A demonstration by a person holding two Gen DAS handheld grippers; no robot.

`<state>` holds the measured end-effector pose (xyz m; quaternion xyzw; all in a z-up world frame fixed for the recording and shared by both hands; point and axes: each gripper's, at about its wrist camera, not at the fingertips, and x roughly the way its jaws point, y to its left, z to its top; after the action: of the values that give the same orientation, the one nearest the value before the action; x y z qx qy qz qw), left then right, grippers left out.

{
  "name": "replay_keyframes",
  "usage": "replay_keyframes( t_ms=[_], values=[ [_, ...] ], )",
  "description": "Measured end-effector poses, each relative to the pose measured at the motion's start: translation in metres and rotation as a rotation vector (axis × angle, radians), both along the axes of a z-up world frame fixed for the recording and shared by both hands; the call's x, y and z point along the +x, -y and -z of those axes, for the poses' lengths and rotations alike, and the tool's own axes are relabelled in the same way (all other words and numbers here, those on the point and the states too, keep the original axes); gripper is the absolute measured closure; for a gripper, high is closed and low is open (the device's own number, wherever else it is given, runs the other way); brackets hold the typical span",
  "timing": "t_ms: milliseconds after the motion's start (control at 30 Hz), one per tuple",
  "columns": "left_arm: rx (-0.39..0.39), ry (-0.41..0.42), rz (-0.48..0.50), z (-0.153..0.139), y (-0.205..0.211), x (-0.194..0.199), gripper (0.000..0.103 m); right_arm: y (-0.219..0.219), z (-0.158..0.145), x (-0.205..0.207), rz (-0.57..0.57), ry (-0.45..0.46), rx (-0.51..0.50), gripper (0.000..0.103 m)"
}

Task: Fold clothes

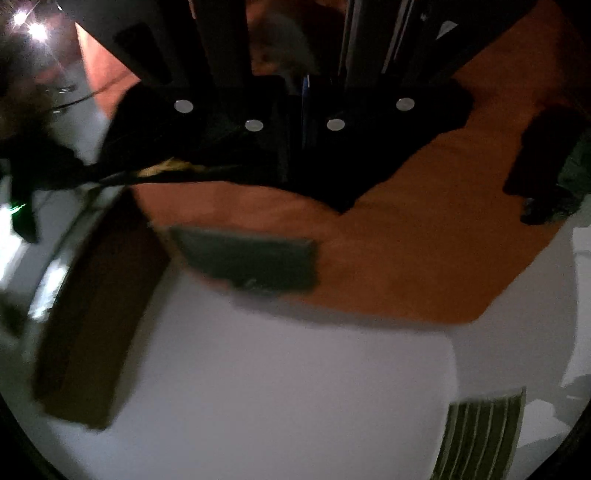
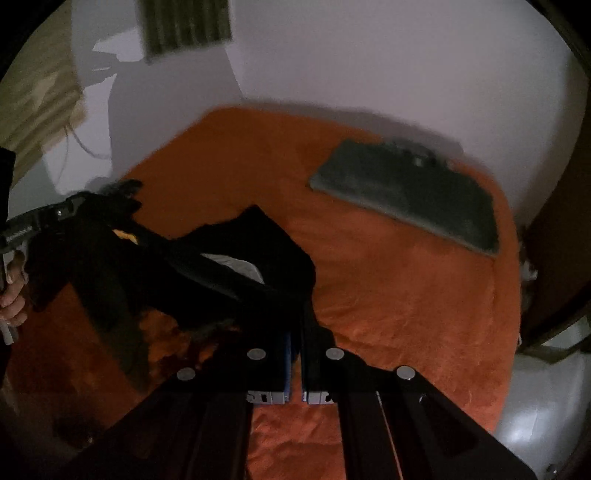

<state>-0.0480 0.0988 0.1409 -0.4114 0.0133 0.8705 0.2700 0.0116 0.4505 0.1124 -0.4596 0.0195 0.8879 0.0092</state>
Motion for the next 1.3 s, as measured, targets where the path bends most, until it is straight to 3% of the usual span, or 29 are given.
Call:
replay_keyframes(
  t_ms=[100, 167, 200, 233, 300, 367, 433, 467, 500, 600, 700, 767, 900, 967, 1033, 1067, 1133, 1167, 1300],
  values=[
    [-0.17, 0.199, -0.002, 0.064, -0.029, -0.069, 0.094, -0.026, 0.053, -0.049, 0.084, 0.13, -0.083, 0.095],
    [-0.27, 0.277, 0.004, 0.1, -0.039, -0.094, 0.094, -0.043, 0.089, -0.082, 0.14, 0.217, -0.139, 0.074],
    [-0.346, 0.323, -0.013, 0.123, -0.041, -0.108, 0.093, -0.051, 0.107, -0.098, 0.168, 0.261, -0.167, 0.058],
    [-0.378, 0.36, -0.042, 0.136, -0.04, -0.117, 0.093, -0.057, 0.12, -0.1, 0.206, 0.263, -0.194, 0.053],
    [-0.286, 0.437, -0.117, 0.146, -0.024, -0.125, 0.09, -0.064, 0.142, -0.1, 0.286, 0.264, -0.231, 0.052],
    [-0.07, 0.546, -0.154, 0.145, 0.004, -0.118, 0.085, -0.06, 0.148, -0.082, 0.322, 0.226, -0.24, 0.053],
    [0.105, 0.593, -0.207, 0.142, 0.04, -0.106, 0.075, -0.05, 0.15, -0.056, 0.351, 0.162, -0.184, 0.051],
    [0.158, 0.575, -0.235, 0.141, 0.054, -0.098, 0.064, -0.044, 0.152, -0.045, 0.356, 0.147, -0.156, 0.048],
    [0.158, 0.551, -0.287, 0.141, 0.07, -0.088, 0.056, -0.039, 0.154, -0.033, 0.362, 0.132, -0.129, 0.046],
    [0.033, 0.505, -0.408, 0.148, 0.094, -0.055, 0.055, -0.014, 0.163, -0.002, 0.331, 0.13, -0.146, 0.046],
    [-0.001, 0.489, -0.265, 0.153, 0.076, -0.007, 0.055, 0.021, 0.168, 0.016, 0.244, 0.105, -0.158, 0.046],
    [-0.087, 0.461, -0.15, 0.159, 0.044, 0.023, 0.055, 0.05, 0.17, 0.023, 0.162, 0.081, -0.138, 0.046],
    [-0.242, 0.373, -0.031, 0.181, -0.008, 0.05, 0.055, 0.093, 0.202, 0.001, 0.072, 0.165, 0.014, 0.042],
    [-0.283, 0.338, -0.012, 0.191, -0.027, 0.054, 0.055, 0.103, 0.215, -0.007, 0.07, 0.197, 0.071, 0.048],
    [-0.289, 0.325, -0.007, 0.199, -0.038, 0.051, 0.055, 0.1, 0.226, -0.014, 0.111, 0.219, 0.107, 0.077],
    [-0.284, 0.325, 0.002, 0.203, -0.041, 0.05, 0.058, 0.092, 0.224, -0.012, 0.144, 0.208, 0.091, 0.082],
    [-0.311, 0.325, -0.02, 0.21, -0.04, 0.047, 0.091, 0.075, 0.219, -0.007, 0.21, 0.186, 0.058, 0.099],
    [-0.291, 0.336, -0.035, 0.21, -0.033, 0.046, 0.1, 0.066, 0.214, -0.003, 0.239, 0.167, 0.046, 0.099],
    [-0.174, 0.387, -0.099, 0.191, 0.019, 0.038, 0.101, 0.021, 0.175, 0.023, 0.359, 0.043, 0.045, 0.101]
  ],
)
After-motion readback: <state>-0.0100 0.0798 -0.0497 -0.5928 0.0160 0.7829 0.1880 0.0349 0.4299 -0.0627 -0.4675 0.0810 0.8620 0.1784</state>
